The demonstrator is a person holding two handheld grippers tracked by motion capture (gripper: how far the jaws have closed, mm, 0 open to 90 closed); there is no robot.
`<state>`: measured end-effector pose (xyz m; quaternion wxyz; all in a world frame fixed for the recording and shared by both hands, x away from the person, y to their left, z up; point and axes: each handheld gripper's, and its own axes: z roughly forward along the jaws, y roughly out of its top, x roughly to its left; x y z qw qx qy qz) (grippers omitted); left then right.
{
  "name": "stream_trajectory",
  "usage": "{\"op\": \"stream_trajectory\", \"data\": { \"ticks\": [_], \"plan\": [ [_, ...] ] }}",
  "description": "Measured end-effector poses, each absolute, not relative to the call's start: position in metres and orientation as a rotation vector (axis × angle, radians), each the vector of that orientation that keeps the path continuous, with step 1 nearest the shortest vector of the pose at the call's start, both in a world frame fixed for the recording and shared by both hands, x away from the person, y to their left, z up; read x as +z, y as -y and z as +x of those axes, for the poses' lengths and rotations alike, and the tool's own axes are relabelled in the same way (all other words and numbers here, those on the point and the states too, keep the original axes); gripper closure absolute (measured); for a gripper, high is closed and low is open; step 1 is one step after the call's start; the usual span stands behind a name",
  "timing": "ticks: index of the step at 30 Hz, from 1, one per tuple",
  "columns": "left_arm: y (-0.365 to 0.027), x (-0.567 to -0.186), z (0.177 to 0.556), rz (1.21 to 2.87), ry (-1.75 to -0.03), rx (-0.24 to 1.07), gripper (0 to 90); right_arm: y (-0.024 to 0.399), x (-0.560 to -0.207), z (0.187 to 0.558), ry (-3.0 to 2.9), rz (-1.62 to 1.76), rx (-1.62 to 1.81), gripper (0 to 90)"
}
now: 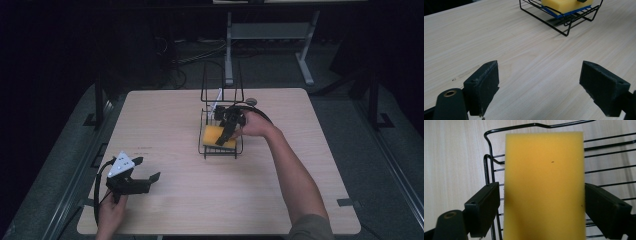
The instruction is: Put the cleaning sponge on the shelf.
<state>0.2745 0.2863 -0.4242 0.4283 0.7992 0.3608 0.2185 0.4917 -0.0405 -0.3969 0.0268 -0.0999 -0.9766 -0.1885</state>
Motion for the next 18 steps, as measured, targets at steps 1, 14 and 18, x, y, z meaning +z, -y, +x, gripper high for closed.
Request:
{"op": "stream_trajectory", "data": {
  "ticks": [1, 14, 18],
  "plan": [
    [-0.286, -0.424, 0.275, 1.997, -0.901, 0.546, 15.3, 0.042, -0.394, 0.491, 3.02, -0.319, -0.592, 14.6],
    [-0.286, -0.424, 0.275, 1.993, -0.9, 0.545, 15.3, 0.043, -0.379, 0.482, 3.017, -0.29, -0.646, 14.3],
    [-0.286, -0.424, 0.275, 1.993, -0.899, 0.543, 15.3, 0.042, -0.379, 0.478, 3.01, -0.286, -0.646, 14.0]
  ]
}}
